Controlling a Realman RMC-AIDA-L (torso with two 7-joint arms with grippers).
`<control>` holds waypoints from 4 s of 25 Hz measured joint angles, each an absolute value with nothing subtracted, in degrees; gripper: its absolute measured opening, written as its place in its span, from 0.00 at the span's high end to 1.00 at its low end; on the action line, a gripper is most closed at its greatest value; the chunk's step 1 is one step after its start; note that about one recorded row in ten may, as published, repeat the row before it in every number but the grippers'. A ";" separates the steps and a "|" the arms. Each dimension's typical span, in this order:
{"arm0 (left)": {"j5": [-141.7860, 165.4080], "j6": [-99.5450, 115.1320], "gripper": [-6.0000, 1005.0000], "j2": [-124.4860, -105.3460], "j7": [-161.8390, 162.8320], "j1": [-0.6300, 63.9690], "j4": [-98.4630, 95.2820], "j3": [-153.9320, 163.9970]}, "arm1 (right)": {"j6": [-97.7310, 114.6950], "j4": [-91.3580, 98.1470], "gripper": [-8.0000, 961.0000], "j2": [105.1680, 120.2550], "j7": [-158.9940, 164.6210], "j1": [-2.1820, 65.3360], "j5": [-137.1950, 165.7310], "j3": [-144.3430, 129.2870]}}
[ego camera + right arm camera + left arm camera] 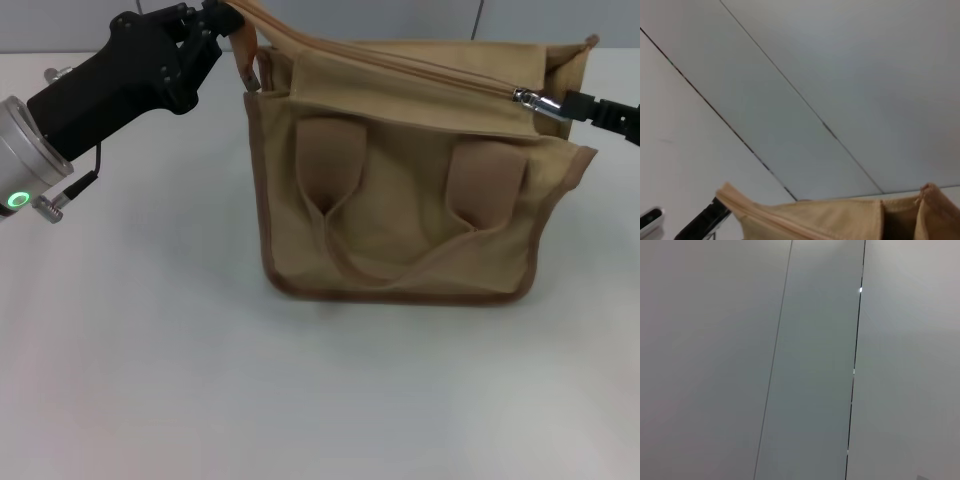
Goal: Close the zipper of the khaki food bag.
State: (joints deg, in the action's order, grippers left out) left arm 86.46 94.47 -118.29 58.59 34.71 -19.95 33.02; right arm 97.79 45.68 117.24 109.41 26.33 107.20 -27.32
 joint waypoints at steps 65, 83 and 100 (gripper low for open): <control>89.98 102.02 0.44 -111.60 70.18 22.14 -29.83 34.54 | 113.81 32.59 0.27 118.32 59.72 22.08 118.29 -29.80; 104.30 110.43 0.22 -117.24 60.18 21.57 -31.99 49.40 | 108.65 26.07 0.27 119.05 58.42 26.22 119.14 -35.12; 106.97 108.46 0.22 -118.21 59.34 22.08 -29.80 49.05 | 107.83 25.22 0.27 119.09 57.65 26.65 119.13 -35.68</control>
State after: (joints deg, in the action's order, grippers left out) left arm 106.97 108.46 -118.21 59.34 22.08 -29.80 49.05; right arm 107.83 25.22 119.09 57.65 26.65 119.13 -35.68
